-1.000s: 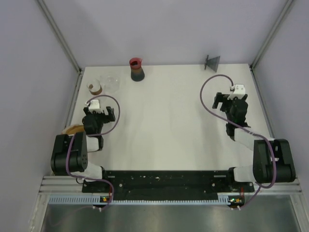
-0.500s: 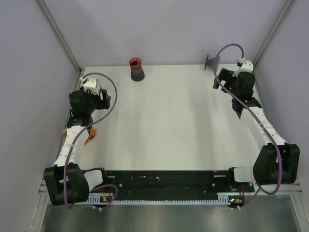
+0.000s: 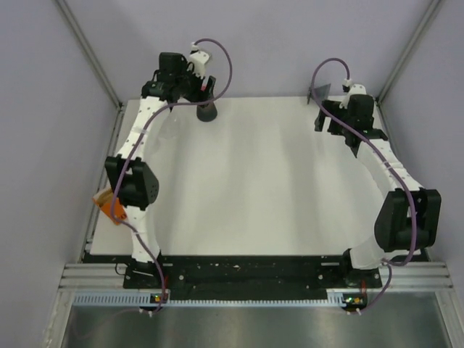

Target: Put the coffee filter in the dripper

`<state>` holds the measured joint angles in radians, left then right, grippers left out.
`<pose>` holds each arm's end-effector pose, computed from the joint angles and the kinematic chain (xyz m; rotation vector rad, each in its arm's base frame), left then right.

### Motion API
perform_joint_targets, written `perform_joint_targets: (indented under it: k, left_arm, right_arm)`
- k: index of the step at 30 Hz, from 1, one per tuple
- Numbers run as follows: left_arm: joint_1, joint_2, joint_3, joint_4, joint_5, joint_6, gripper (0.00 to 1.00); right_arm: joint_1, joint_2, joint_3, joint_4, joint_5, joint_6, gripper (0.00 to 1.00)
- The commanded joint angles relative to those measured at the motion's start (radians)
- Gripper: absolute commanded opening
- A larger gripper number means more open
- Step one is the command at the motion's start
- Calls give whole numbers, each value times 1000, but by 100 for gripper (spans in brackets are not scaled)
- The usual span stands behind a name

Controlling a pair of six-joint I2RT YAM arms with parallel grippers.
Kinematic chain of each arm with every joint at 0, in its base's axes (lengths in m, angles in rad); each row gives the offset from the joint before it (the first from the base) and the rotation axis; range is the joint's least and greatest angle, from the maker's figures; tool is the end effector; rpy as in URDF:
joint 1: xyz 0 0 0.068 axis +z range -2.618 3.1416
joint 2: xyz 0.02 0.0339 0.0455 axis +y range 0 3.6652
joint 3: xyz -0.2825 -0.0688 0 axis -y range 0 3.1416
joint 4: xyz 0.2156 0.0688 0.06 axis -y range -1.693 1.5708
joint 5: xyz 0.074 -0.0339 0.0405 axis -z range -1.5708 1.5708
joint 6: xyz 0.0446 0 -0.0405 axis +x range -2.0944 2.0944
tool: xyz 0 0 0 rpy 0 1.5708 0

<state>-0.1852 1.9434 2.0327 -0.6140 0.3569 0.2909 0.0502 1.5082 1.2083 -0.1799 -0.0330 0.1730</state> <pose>0.4222 -0.0949 0.3976 0.6949 1.9539 -0.3087 0.3307 0.0181 0.3343 0.1055 2.0520 0.1726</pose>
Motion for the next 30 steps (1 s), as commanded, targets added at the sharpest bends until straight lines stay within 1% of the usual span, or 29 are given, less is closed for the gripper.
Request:
perform_joint_targets:
  k: [1, 2, 4, 7, 10, 16, 23, 28, 30]
  left_arm:
    - [0, 282, 337, -142, -126, 57, 83]
    - [-3, 325, 383, -109, -154, 66, 84]
    - [-10, 367, 386, -3, -199, 80, 85]
    - [-20, 406, 360, 138, -199, 119, 85]
    - [-31, 459, 368, 213, -210, 137, 85]
    - [-34, 511, 368, 261, -217, 192, 83]
    - [-37, 477, 360, 244, -181, 231, 80]
    - [-37, 534, 393, 345, -225, 225, 80]
    - [-37, 561, 397, 346, -225, 220, 79]
  right_arm:
    - [7, 56, 97, -36, -39, -58, 98]
    - [8, 72, 106, -41, -42, -61, 98]
    - [8, 102, 126, -55, -48, -67, 98]
    - [8, 142, 158, -73, -64, -69, 98]
    - [8, 178, 177, -81, -85, -66, 98]
    - [7, 242, 211, -82, -119, -40, 98]
    - [7, 317, 270, -89, -150, -26, 98]
    - [8, 353, 307, -96, -156, -29, 98]
    - [8, 362, 319, -96, -140, -33, 98]
